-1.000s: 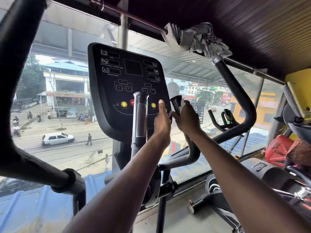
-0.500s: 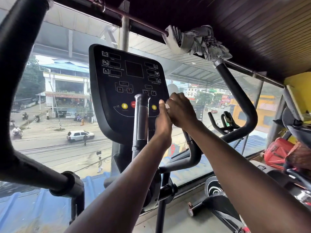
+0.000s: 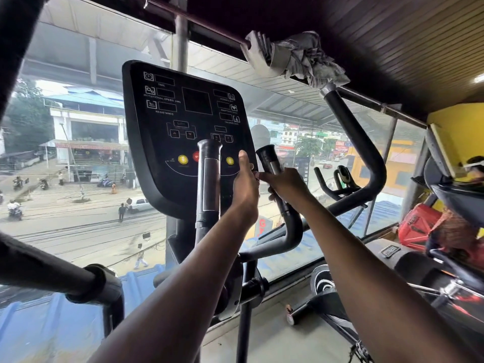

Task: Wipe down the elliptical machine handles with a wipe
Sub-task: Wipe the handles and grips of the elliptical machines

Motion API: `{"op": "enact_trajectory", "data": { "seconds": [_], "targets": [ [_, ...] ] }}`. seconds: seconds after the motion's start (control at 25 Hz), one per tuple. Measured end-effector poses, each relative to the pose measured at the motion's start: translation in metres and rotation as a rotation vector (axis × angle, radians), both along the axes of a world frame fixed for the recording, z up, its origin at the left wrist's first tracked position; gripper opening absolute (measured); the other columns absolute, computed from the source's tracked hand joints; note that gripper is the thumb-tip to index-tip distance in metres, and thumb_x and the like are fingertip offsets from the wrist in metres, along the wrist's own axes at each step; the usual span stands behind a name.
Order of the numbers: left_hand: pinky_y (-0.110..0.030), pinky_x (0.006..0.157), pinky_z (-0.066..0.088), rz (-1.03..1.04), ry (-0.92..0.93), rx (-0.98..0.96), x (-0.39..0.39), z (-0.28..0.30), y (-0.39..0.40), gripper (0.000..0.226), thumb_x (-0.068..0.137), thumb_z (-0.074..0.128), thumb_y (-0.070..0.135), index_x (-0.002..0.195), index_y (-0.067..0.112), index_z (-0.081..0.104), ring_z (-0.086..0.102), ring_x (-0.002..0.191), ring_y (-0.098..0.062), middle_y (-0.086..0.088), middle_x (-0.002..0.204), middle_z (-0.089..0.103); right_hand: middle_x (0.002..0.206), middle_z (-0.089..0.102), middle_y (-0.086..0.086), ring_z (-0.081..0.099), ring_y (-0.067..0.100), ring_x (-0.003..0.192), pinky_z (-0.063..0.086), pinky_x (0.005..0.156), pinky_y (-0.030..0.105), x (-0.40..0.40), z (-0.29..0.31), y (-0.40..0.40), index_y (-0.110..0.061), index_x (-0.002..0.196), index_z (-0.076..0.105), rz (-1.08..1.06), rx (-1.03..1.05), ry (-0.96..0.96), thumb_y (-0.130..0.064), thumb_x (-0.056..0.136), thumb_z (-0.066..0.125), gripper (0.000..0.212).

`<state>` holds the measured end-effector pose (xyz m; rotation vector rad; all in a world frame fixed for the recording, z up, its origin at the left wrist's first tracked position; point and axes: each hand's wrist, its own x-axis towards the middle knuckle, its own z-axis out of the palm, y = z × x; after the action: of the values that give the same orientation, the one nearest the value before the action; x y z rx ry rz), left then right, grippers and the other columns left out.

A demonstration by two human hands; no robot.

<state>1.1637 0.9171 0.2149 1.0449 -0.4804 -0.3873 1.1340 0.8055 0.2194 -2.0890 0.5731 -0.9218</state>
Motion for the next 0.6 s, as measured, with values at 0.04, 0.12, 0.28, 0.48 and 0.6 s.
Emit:
{"op": "enact_trajectory", "data": {
  "seconds": [0.04, 0.12, 0.28, 0.48, 0.6],
  "targets": [
    [-0.045, 0.11, 0.036, -0.002, 0.007, -0.007, 0.0, 0.0, 0.0, 0.076, 0.092, 0.029, 0.069, 0.137, 0.012, 0.052, 0.053, 0.12, -0.021, -0.008, 0.134, 0.057, 0.073, 0.07, 0.009, 0.069, 0.026, 0.064, 0.057, 0.063, 0.035, 0.0, -0.005, -0.002, -0.009, 0.095, 0.064, -0.071, -0.09, 0.04, -0.046, 0.073, 0.074, 0.044],
    [-0.044, 0.108, 0.039, -0.001, 0.014, -0.023, 0.001, 0.0, -0.001, 0.073, 0.092, 0.031, 0.069, 0.132, 0.012, 0.054, 0.056, 0.112, -0.018, -0.004, 0.123, 0.06, 0.107, 0.065, 0.016, 0.065, 0.033, 0.095, 0.051, 0.078, 0.038, 0.008, -0.006, 0.001, -0.006, 0.118, 0.053, -0.24, -0.39, 0.098, -0.04, 0.081, 0.069, 0.053],
    [-0.044, 0.11, 0.038, -0.017, 0.009, -0.021, -0.004, -0.003, -0.002, 0.066, 0.093, 0.03, 0.068, 0.123, 0.017, 0.06, 0.053, 0.124, -0.022, -0.004, 0.127, 0.06, 0.16, 0.006, 0.019, 0.015, 0.034, 0.146, 0.025, 0.115, 0.045, 0.019, -0.016, 0.024, -0.002, 0.151, 0.001, -0.366, -0.861, 0.096, -0.026, 0.096, 0.046, 0.075],
    [-0.044, 0.113, 0.033, -0.02, -0.017, -0.008, -0.001, -0.006, 0.0, 0.072, 0.095, 0.027, 0.065, 0.142, 0.013, 0.046, 0.048, 0.132, -0.021, -0.008, 0.142, 0.053, 0.155, 0.032, 0.009, 0.011, 0.027, 0.148, 0.011, 0.118, 0.052, -0.004, -0.048, -0.001, -0.006, 0.141, 0.041, -0.179, -1.351, 0.144, -0.02, 0.092, 0.031, 0.053],
    [-0.045, 0.111, 0.037, -0.006, -0.017, -0.013, -0.002, -0.006, -0.005, 0.074, 0.094, 0.027, 0.067, 0.14, 0.014, 0.049, 0.055, 0.123, -0.02, -0.007, 0.135, 0.058, 0.148, 0.034, 0.013, 0.04, 0.028, 0.135, 0.04, 0.103, 0.036, -0.004, -0.017, -0.002, -0.003, 0.133, 0.049, -0.054, -1.069, -0.092, 0.004, 0.089, 0.039, 0.045]
  ]
}}
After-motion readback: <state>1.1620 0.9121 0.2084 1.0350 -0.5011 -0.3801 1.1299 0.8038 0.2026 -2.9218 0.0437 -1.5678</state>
